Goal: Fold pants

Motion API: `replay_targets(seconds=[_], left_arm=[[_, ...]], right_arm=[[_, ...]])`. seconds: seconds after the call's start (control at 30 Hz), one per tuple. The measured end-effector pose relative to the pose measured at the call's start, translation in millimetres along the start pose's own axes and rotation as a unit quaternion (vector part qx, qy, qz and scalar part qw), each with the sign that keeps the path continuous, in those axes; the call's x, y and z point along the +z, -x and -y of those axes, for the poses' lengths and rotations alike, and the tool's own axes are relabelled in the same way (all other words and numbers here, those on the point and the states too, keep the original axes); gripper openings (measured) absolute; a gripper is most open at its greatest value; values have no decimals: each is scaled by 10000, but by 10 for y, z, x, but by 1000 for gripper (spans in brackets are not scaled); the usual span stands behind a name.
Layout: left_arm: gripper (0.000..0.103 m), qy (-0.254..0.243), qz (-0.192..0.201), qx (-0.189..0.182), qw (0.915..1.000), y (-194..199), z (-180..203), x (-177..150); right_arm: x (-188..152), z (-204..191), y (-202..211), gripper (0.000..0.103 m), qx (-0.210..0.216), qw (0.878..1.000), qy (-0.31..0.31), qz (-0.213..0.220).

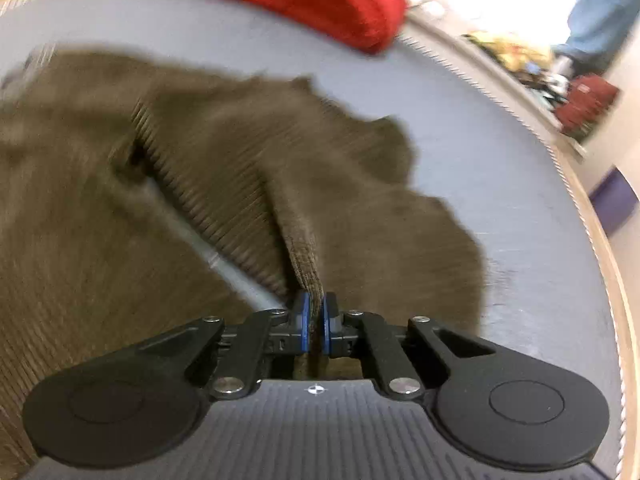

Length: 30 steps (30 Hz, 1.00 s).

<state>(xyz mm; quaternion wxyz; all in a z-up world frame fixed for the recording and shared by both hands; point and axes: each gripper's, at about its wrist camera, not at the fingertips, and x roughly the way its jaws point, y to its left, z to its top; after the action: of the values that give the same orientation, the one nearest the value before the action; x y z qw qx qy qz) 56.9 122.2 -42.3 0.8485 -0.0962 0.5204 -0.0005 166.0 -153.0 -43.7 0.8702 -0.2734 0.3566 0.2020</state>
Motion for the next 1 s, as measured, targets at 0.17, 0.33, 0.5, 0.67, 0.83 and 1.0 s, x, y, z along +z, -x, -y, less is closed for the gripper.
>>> replay_targets(seconds=[0.17,0.33,0.5,0.67,0.83,1.0], left_arm=[[51,-105,35,-115,9999,21,180,-33],[51,-399,-11,-165,9991,-22,428,-142],[51,-652,-237,22,9976,-181,571,-256],[51,-749,-407,190,9962,-330,575,-311],[54,-832,-563,345,9943,-486,581,-330],[56,-848,-580,365,9940,-527,569,-316]], right_arm=[[-303,910,469,6,-353,9931,-1104,169],[-1336,1839,715,5,-753,9574,-2751,-452],[-2297,2360,713,4,-709,8731,-4541,-1629],[-2497,2658,1032,12,-871,8548,-5063,-734],[-2109,2334,983,37,-321,9259,-3760,-187],[-1689,1574,746,49,-94,9872,-1561,-303]])
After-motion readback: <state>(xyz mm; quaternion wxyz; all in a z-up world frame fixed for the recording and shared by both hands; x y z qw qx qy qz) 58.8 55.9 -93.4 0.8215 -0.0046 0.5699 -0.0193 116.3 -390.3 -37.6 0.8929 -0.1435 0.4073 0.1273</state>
